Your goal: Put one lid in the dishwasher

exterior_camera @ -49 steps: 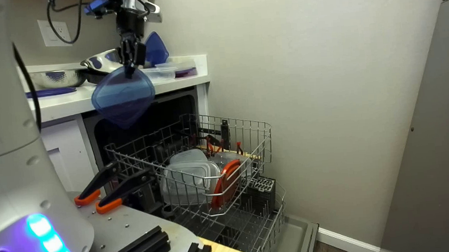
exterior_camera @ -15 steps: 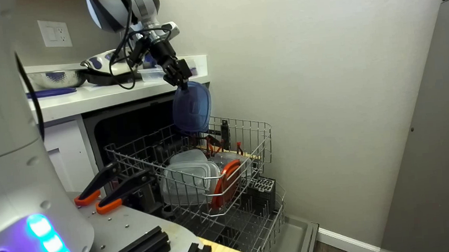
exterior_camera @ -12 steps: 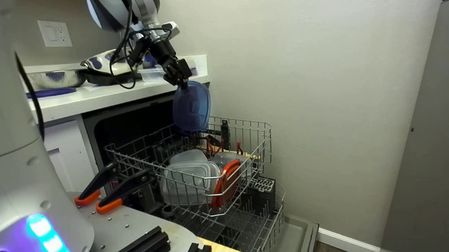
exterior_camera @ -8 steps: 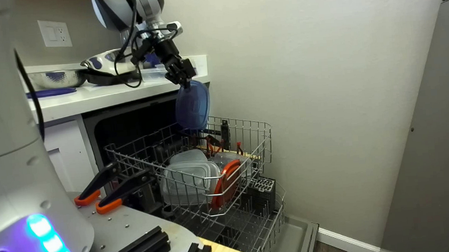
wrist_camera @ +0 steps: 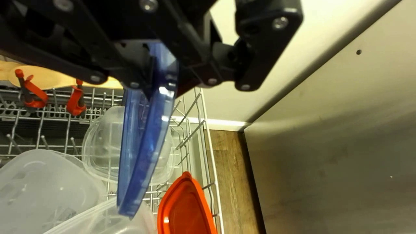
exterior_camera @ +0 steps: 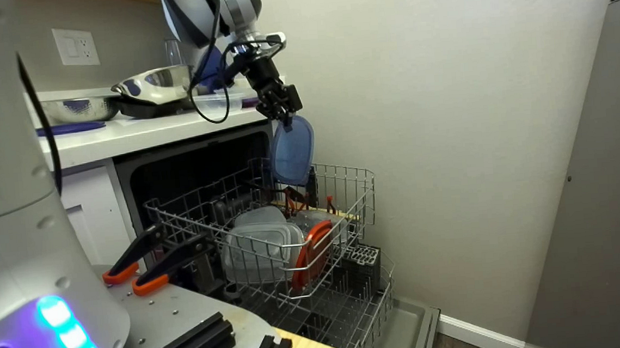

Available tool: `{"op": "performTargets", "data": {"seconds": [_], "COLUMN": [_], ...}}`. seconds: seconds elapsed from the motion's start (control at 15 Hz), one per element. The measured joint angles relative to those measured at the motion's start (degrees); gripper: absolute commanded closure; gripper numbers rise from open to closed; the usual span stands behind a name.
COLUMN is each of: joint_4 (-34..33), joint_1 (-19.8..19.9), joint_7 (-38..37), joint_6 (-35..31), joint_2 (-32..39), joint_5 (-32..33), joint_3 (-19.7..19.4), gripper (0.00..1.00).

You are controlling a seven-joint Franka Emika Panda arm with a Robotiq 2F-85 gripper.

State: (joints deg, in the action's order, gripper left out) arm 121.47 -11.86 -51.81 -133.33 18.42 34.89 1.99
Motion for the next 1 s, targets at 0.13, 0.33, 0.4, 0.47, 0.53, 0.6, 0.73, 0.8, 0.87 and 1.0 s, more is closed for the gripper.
{"op": "performTargets", "data": {"seconds": [0.13,0.33,0.4,0.47,0.53,0.6,0.73,0.8,0.87,1.0], "joint_4": [1.06,1.24,0.94,0.44,-0.31,-1.31,-3.84,-4.53,-4.63,-4.62], "joint_1": [0.96,1.63,1.71,1.76,1.77,1.77,1.73,1.71,1.70,1.62], "joint_7": [0.77,4.52,6.07,7.54,8.96,10.13,11.26,11.25,11.25,11.25], "joint_6": [-2.19,-3.84,-3.82,-3.56,-3.13,-2.18,-0.29,-0.16,-0.17,-0.17], "joint_2": [0.27,0.86,0.96,1.05,1.20,1.49,2.66,3.16,3.34,3.38], "joint_5": [-0.78,-0.85,-0.82,-0.72,-0.66,-0.49,-0.35,-0.37,-0.38,-0.38], "joint_3": [-0.70,-1.66,-2.14,-2.68,-3.24,-3.69,-4.23,-4.30,-4.30,-4.30], "gripper": [0.96,0.96,0.96,0.96,0.96,0.96,0.95,0.95,0.95,0.95]}}
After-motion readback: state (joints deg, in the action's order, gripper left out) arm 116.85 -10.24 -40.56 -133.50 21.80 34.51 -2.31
